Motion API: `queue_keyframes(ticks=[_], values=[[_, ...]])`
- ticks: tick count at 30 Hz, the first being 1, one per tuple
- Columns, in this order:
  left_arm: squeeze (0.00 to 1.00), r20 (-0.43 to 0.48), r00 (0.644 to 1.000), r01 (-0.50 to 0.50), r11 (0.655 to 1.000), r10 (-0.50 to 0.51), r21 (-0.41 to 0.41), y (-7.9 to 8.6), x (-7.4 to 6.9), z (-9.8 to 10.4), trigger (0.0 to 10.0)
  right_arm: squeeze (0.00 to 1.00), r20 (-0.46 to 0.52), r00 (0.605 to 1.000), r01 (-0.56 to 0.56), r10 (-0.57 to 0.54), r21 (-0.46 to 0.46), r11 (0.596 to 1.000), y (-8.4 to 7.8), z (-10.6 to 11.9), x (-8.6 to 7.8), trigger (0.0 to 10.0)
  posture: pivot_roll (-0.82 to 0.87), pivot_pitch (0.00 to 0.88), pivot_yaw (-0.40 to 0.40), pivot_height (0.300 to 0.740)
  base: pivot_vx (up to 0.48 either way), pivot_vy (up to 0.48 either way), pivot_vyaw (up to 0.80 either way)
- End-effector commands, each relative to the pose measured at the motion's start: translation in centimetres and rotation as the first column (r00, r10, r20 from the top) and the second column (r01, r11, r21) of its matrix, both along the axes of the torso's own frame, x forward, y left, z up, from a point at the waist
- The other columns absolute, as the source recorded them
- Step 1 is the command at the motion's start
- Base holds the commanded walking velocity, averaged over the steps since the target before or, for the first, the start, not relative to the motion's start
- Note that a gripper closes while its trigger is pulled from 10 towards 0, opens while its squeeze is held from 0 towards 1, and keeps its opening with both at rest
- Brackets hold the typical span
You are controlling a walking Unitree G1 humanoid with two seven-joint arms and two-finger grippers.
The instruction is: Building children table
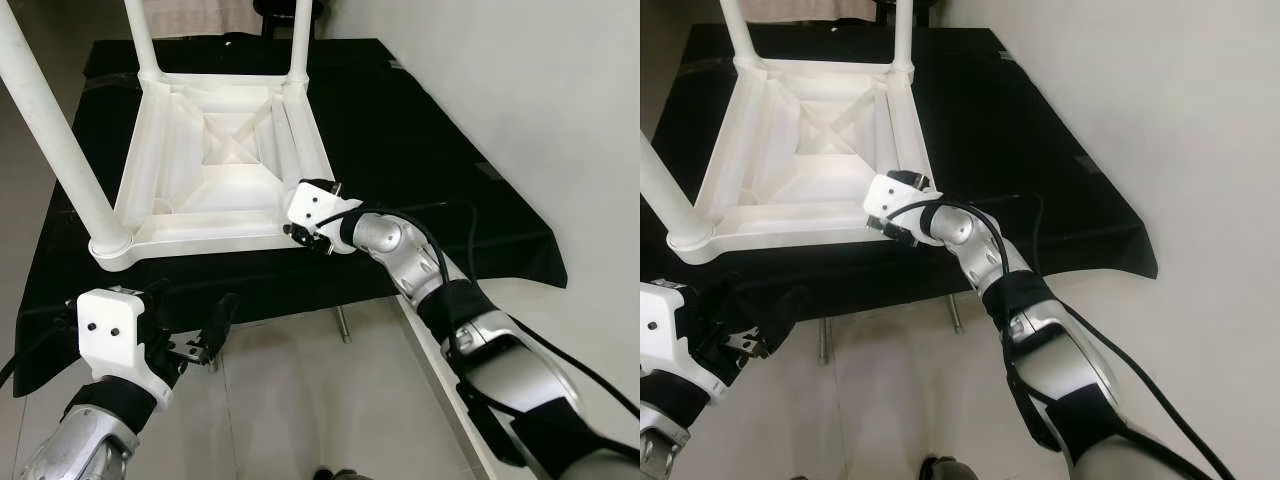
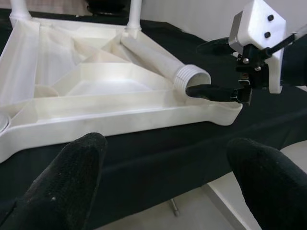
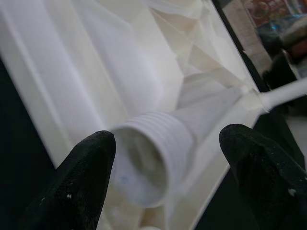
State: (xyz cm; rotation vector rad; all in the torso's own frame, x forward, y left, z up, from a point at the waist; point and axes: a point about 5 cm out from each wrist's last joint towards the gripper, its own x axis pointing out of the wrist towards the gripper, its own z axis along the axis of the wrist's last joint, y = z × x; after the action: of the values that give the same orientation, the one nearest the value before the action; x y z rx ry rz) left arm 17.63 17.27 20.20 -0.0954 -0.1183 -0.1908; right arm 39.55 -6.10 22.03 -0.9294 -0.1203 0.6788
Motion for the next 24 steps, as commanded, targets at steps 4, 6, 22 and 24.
queue_keyframes(ticks=[4,6,22,24], values=[[0.0,-0.016,1.0,0.013,1.0,-0.013,-0.007,-0.2,-0.2,-0.1,10.0,0.0,0.023,0.998,0.058,-0.058,-0.007,0.998,-1.2,0.9,0.7,10.0,-0.05,0.174,-0.135,0.74,0.0,0.0,0.0],[0.0,-0.016,1.0,0.013,1.0,-0.014,-0.007,-0.2,-0.2,-0.1,10.0,0.0,0.031,0.997,0.067,-0.066,-0.009,0.998,-1.5,1.1,0.8,10.0,-0.05,0.174,-0.135,0.74,0.0,0.0,0.0],[0.0,-0.01,1.0,0.014,1.0,-0.014,-0.013,-0.5,-0.2,-0.1,10.0,0.0,0.169,0.96,0.231,-0.222,-0.031,0.973,0.2,-0.2,1.2,10.0,-0.07,0.181,-0.142,0.74,0.0,0.0,0.0],[0.0,-0.01,1.0,0.015,1.0,-0.015,-0.014,-0.5,-0.2,-0.1,10.0,0.0,0.172,0.957,0.241,-0.234,-0.022,0.97,0.4,-0.2,1.2,10.0,-0.07,0.181,-0.142,0.74,0.0,0.0,0.0]])
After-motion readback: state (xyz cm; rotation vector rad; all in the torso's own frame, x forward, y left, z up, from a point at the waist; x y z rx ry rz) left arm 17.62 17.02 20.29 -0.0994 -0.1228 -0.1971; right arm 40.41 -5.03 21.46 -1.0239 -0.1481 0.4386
